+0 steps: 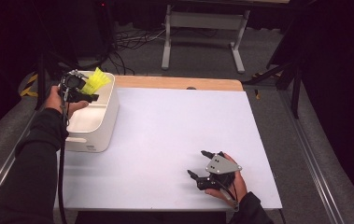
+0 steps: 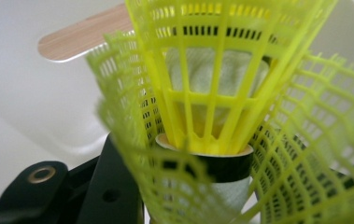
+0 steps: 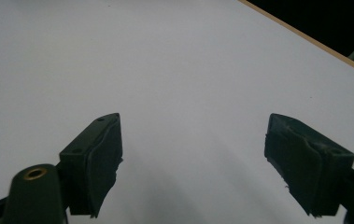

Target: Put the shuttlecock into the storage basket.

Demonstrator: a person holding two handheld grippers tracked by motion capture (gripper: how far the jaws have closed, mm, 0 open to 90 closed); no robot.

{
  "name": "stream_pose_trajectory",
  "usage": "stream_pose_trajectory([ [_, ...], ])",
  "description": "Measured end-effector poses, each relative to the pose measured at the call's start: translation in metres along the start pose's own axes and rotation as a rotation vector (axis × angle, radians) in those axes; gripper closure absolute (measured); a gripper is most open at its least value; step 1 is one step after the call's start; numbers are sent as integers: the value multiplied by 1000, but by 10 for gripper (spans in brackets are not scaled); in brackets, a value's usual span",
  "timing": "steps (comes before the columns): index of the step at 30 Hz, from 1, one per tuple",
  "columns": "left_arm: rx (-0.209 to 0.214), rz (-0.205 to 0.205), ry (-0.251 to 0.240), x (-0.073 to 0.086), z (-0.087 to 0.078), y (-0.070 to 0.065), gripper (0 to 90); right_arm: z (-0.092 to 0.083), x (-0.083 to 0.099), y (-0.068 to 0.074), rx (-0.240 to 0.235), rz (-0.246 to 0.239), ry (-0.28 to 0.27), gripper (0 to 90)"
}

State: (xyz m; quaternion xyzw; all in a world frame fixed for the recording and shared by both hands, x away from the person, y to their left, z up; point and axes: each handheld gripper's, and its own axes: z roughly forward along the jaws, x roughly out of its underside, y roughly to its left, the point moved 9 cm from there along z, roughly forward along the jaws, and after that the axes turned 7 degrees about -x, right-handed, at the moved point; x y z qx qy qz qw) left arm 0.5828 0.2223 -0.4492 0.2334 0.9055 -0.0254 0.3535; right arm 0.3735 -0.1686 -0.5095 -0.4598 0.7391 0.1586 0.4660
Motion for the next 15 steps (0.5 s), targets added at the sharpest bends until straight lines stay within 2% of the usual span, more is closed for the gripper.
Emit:
stream_pose_trajectory([
  [2,0,-3,7,0,1,0,643,0,-1,0,-1,0,-2,203],
  [6,-20,-15,49,3,7,4,579,-3,-1,1,-6,10,-6,202],
  [7,-11,-13,69,4,8,2,560,-3,-2,1,-6,11,-8,202],
  [10,-14,6,101,6,11,0,396,-4,-3,2,-8,13,-13,201],
  [13,-2,13,125,8,13,-2,301,-5,-4,1,-9,18,-17,200],
  [15,-23,15,123,7,13,-1,224,-5,-4,1,-8,22,-20,199],
])
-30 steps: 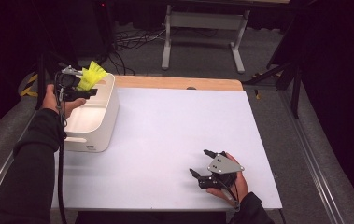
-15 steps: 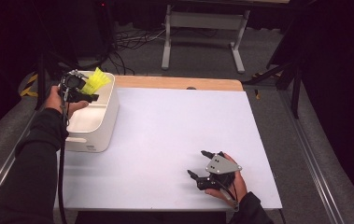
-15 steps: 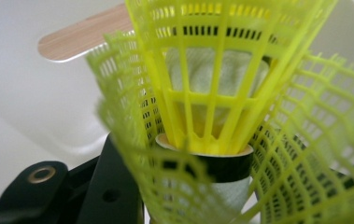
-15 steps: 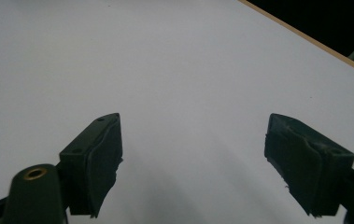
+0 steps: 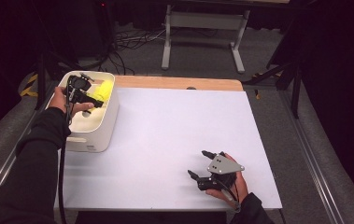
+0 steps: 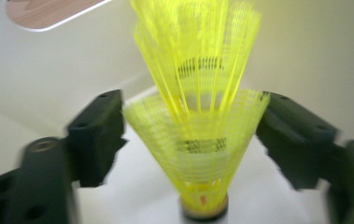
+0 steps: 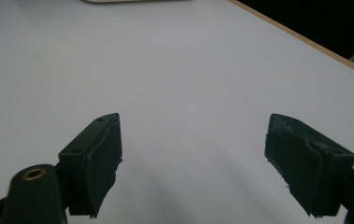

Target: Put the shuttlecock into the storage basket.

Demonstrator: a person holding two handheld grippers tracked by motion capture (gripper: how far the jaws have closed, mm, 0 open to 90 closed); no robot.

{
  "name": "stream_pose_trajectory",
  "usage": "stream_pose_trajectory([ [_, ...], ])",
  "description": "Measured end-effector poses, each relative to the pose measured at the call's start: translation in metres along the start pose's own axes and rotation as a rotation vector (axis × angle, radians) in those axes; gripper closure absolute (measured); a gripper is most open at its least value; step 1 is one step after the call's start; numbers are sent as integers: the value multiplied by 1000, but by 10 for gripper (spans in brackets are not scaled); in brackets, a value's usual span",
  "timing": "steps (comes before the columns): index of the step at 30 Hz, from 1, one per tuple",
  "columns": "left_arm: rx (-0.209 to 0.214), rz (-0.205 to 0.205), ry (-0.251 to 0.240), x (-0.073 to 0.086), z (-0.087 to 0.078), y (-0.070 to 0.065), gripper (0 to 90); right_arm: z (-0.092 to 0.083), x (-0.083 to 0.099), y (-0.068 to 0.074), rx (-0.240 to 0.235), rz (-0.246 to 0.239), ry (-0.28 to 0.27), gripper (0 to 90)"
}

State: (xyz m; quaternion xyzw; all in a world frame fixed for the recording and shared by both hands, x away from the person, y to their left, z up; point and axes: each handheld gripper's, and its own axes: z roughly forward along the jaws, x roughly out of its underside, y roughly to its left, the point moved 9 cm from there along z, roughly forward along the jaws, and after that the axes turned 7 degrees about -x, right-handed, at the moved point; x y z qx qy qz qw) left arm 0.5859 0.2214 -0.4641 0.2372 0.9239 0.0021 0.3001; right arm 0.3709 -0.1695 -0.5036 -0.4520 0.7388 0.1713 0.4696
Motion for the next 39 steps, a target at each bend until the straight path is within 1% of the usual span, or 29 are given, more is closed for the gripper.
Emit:
stream_pose_trajectory([
  [1,14,-6,-11,-1,-2,-1,205,0,0,0,0,2,-1,198],
  [2,9,-9,-23,-2,-3,-1,194,0,0,-1,-2,6,-3,197],
  [3,-7,-2,-35,-3,-4,0,172,0,0,-1,-3,8,-3,197],
  [4,-9,0,-46,-4,-6,0,139,1,0,-2,-2,7,-3,197],
  [5,-7,-13,-63,-5,-8,1,123,1,0,-2,-3,8,-3,197],
  [6,2,-15,-77,-6,-10,1,132,1,-1,-1,-3,5,-3,196],
  [8,3,-11,-97,-7,-14,1,111,1,-1,-2,-4,9,-7,196],
  [10,4,-8,-113,-9,-18,0,108,1,-1,-2,-1,6,-5,196],
  [11,-4,-6,-128,-10,-19,1,107,0,-1,-3,1,7,-6,196],
  [13,-9,1,-141,-10,-23,2,104,0,-2,-3,2,6,-8,196],
  [15,-7,-4,-173,-12,-28,2,104,0,-2,-3,4,6,-10,196],
  [16,-7,-4,-173,-12,-28,2,105,0,-3,-2,5,6,-11,196],
  [17,-17,6,-186,-13,-31,3,105,-1,-3,-2,5,5,-13,196],
  [18,-18,11,-190,-12,-34,3,105,-1,-3,-3,5,5,-12,196],
  [19,-14,20,-205,-13,-36,3,105,-1,-3,-3,6,4,-11,196],
  [21,-3,14,-230,-14,-41,3,106,-1,-3,-3,8,1,-8,196],
  [22,-4,12,-243,-15,-43,3,107,-1,-3,-3,9,2,-8,196],
  [23,6,6,-244,-14,-46,1,108,-2,-3,-4,10,2,-9,196],
  [24,-12,19,-260,-16,-47,3,108,-2,-3,-4,11,1,-9,196],
  [26,-7,15,-282,-17,-52,1,112,-2,-3,-4,12,0,-11,196],
  [29,-4,27,-295,-17,-58,0,114,-2,-3,-4,12,0,-10,196],
  [31,-4,25,-315,-18,-62,-1,115,-2,-3,-4,13,-1,-9,196],
  [35,-2,30,-335,-18,-69,-2,119,-2,-3,-4,15,-2,-9,196],
  [37,-3,41,-341,-17,-72,-3,119,-2,-3,-5,13,-1,-10,196],
  [39,0,39,-354,-17,-75,-5,119,-2,-3,-5,14,-1,-11,196],
])
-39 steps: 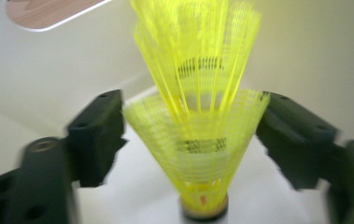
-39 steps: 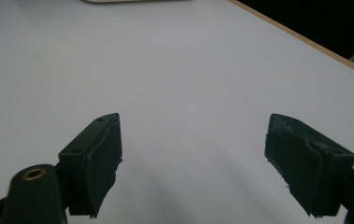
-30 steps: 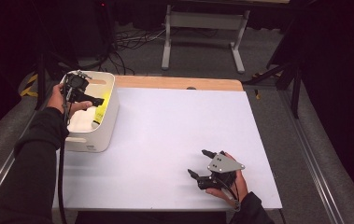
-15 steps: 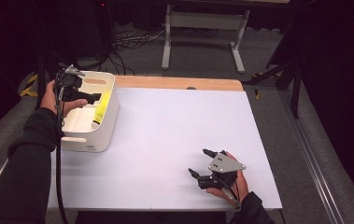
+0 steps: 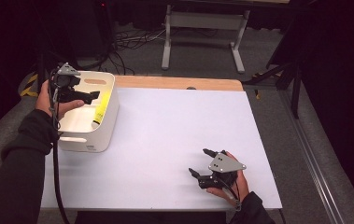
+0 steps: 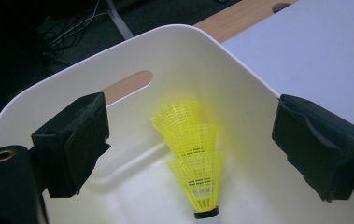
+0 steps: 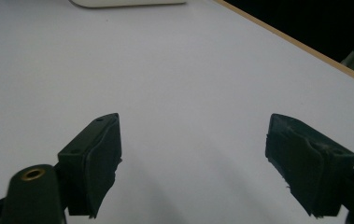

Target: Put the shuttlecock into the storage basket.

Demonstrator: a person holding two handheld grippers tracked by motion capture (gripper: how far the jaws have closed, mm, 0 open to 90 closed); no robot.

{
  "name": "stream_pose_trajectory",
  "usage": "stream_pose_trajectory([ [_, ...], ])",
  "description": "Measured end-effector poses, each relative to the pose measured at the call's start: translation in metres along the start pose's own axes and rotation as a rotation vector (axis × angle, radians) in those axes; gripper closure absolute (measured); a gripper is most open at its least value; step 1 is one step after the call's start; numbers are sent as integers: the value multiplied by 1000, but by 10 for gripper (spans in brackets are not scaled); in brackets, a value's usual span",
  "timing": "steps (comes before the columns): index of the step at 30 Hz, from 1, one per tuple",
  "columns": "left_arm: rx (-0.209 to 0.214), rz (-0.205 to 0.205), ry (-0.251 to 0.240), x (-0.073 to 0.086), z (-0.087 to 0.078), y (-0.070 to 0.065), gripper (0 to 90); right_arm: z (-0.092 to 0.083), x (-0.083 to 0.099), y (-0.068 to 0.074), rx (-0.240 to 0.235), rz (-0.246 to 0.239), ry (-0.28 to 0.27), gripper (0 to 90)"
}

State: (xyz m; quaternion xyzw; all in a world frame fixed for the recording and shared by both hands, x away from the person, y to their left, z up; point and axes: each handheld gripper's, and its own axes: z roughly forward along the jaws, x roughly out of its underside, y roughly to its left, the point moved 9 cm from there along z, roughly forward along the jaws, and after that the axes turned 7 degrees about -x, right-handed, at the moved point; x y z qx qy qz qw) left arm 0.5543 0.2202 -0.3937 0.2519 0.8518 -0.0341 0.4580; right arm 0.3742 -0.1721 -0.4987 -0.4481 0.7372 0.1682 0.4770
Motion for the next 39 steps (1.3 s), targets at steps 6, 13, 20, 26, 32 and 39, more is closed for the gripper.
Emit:
stream_pose_trajectory([
  [6,-11,9,-29,0,-4,-2,127,0,1,-1,2,2,0,196],
  [13,-5,15,-56,0,-8,-5,122,1,4,-2,7,8,6,196],
  [20,-1,26,-82,0,-11,-9,119,2,5,-1,5,5,9,196],
  [26,4,22,-112,-2,-16,-12,124,1,5,0,7,3,10,196],
  [32,2,36,-136,-3,-21,-19,130,-1,4,0,15,0,10,196],
  [39,20,56,-166,-6,-26,-29,126,-2,3,-2,21,-3,9,196],
])
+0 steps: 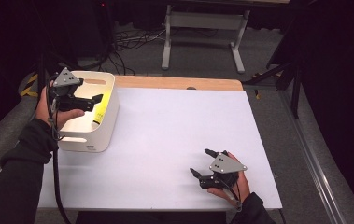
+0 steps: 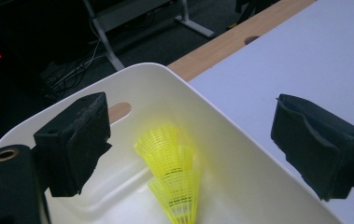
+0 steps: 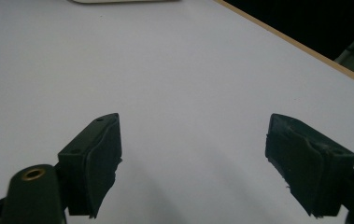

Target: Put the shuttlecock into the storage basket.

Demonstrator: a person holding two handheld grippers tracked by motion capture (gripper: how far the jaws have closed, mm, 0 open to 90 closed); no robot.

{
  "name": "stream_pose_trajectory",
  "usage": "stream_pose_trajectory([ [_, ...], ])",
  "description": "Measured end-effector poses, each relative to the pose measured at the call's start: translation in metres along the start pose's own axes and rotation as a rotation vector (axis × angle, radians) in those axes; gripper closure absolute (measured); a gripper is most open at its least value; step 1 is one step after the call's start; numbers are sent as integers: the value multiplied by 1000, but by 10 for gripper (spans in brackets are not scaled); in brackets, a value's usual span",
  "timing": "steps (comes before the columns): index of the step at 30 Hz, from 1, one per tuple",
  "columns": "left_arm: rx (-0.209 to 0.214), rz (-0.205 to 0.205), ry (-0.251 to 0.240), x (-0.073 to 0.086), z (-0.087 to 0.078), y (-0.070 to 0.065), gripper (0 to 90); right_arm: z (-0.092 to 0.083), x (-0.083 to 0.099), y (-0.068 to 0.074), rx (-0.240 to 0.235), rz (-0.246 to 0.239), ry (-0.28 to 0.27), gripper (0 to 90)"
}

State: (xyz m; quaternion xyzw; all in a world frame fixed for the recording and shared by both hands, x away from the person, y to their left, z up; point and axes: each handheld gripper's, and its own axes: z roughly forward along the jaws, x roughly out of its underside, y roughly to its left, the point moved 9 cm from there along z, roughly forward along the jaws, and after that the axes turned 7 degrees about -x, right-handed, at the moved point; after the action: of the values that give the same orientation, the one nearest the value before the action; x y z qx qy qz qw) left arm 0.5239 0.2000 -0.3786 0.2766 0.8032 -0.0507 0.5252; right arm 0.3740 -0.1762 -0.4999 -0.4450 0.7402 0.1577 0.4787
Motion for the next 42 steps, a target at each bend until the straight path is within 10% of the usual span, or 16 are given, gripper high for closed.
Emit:
stream_pose_trajectory([
  [42,53,6,-133,5,-33,-20,111,-3,-1,-5,23,3,0,198],
])
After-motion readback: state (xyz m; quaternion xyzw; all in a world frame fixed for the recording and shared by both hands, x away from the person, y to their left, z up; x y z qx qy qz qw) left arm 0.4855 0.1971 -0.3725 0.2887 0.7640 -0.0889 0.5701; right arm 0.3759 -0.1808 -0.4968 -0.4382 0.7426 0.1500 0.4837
